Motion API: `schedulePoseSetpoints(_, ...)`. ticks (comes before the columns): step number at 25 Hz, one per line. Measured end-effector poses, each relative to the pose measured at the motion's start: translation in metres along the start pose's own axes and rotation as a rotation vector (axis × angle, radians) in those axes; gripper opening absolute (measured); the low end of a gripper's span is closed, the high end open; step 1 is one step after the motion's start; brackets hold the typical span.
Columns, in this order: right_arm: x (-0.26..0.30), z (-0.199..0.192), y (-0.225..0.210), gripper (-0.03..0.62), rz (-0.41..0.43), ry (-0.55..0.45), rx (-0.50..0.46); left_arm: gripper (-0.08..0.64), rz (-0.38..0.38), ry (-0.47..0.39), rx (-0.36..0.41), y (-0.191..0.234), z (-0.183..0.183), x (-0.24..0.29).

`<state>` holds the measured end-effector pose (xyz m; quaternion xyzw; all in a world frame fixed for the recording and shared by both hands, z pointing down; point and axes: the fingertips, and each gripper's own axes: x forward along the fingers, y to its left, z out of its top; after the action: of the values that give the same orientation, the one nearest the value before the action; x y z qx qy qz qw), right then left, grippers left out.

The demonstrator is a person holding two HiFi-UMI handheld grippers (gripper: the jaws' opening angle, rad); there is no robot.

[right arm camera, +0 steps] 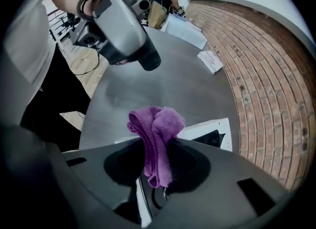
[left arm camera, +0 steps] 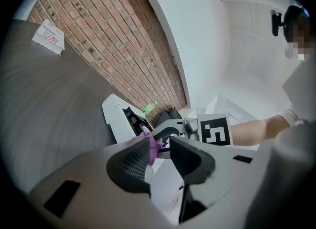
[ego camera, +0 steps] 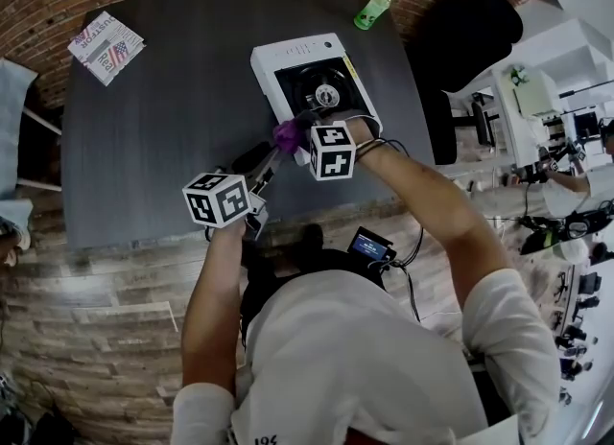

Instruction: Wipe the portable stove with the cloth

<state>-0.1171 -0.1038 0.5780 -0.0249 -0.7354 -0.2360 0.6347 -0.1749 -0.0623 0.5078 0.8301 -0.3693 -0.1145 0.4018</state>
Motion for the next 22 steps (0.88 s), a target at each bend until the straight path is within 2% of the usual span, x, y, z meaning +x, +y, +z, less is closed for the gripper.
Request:
schedulePoseSetpoints(9,-0.004,0.011,0.016,0.12,0.039,-0.028,0.015,0.118,0.0,0.006,-0.001,0.001,0.0,-0.004)
schedulePoseSetpoints(17,-0.007,0.021,0.038,0.12,0.124,-0.041,0.01,0.118,0.004,-0.008,-0.003,0.005,0.007,-0.009)
schedulePoseSetpoints(22,-0.014,0.028,0.055,0.12,0.219,-0.049,-0.024,0.118,0.007,-0.023,-0.004,0.008,0.012,-0.014)
